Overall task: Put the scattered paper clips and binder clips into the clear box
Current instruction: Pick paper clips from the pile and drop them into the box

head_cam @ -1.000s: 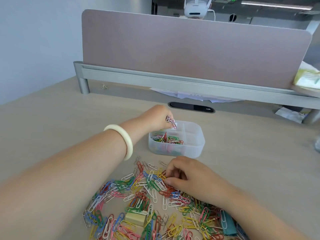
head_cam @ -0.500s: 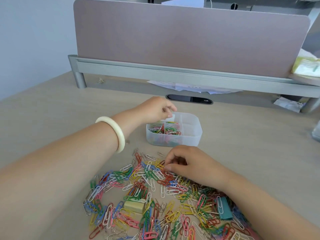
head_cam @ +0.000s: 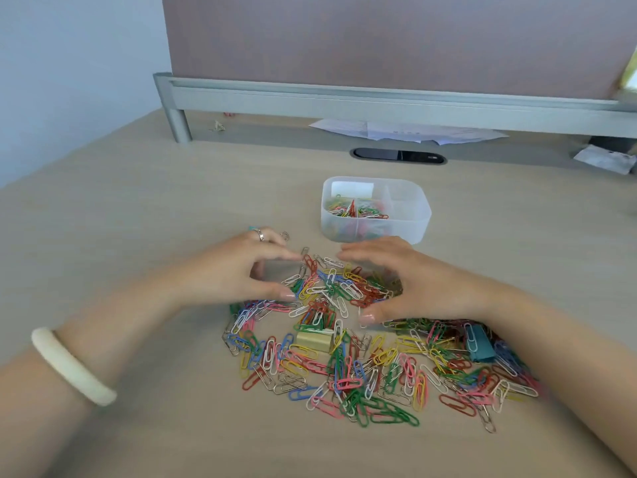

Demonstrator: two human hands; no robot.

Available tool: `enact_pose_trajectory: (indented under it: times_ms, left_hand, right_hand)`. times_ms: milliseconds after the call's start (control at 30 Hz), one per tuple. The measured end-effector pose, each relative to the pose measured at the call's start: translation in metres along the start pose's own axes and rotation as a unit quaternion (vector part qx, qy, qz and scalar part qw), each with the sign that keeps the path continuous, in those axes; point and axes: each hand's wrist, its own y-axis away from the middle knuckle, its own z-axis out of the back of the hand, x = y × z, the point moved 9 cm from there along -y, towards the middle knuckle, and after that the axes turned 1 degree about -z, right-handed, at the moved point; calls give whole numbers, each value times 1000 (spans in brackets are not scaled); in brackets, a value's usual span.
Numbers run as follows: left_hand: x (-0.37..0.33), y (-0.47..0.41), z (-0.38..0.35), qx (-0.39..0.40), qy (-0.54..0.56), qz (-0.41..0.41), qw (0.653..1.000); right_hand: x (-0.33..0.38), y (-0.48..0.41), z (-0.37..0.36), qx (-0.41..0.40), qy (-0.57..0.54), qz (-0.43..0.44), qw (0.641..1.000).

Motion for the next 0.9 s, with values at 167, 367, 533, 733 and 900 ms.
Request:
enact_pose_trajectory:
  times_ms: [167, 367, 533, 733, 900]
  left_hand:
    - [-10, -7, -9, 6, -22, -46, 999]
    - [-19, -23, -18, 13, -23, -49, 998]
    - [-28, -30, -19, -7, -20, -54, 998]
    - [-41, -42, -22, -17, -45, -59, 997]
    - [-54, -50, -25, -2, -91, -64, 994]
  right_hand:
    - [1, -2, -8, 7, 63, -11, 998]
    - [3, -12, -1, -61, 64, -30, 996]
    - [4, -14, 4, -59, 47, -31, 997]
    - [9, -11, 13, -81, 83, -27, 993]
    - [7, -7, 19, -87, 96, -32, 991]
